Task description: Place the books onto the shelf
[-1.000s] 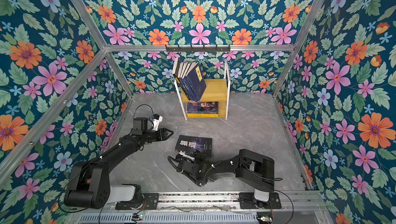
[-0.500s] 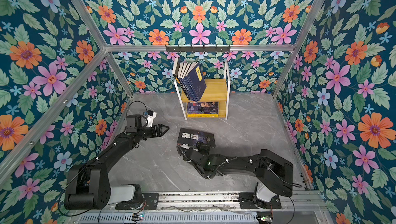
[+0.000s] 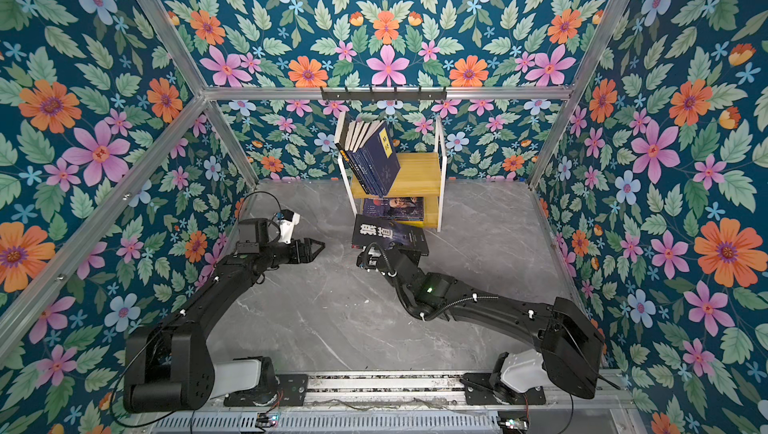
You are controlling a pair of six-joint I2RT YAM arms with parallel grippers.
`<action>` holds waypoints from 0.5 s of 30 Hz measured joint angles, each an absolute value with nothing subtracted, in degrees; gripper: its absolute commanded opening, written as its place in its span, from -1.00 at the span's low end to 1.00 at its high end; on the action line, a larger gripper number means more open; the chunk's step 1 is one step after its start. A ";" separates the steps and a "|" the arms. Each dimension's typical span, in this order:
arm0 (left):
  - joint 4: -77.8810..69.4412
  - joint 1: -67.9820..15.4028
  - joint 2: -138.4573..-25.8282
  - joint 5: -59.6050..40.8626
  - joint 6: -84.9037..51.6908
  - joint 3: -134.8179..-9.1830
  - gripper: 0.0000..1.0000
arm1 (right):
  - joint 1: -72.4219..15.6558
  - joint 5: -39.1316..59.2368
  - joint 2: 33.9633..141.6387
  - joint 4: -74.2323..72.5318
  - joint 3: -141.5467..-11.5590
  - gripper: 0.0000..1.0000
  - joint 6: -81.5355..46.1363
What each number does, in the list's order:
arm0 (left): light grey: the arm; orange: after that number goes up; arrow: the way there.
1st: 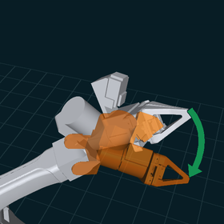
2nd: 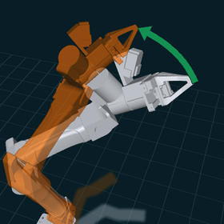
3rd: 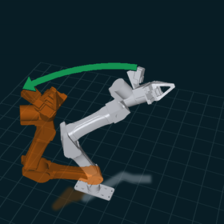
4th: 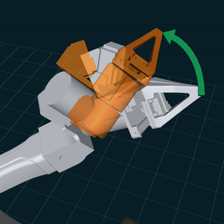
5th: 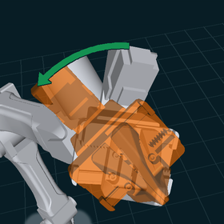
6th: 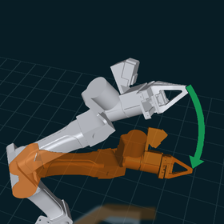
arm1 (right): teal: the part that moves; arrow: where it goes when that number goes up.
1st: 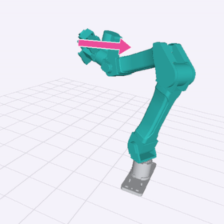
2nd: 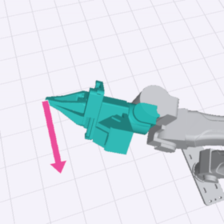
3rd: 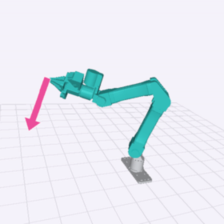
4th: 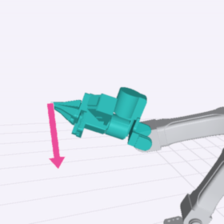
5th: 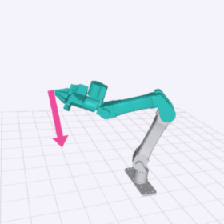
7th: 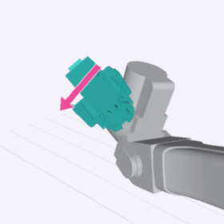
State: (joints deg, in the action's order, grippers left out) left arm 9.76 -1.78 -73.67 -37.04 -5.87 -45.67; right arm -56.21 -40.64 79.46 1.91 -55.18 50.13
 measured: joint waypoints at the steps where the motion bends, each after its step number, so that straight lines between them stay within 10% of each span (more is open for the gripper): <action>1: 9.96 -1.65 -73.43 -37.08 -5.74 -45.82 0.82 | -55.68 -40.51 79.46 1.56 -55.57 -1.00 50.81; 15: 10.87 -1.50 -72.40 -37.50 -3.92 -45.17 0.95 | -51.42 -41.01 83.90 -2.76 -58.81 -1.00 56.60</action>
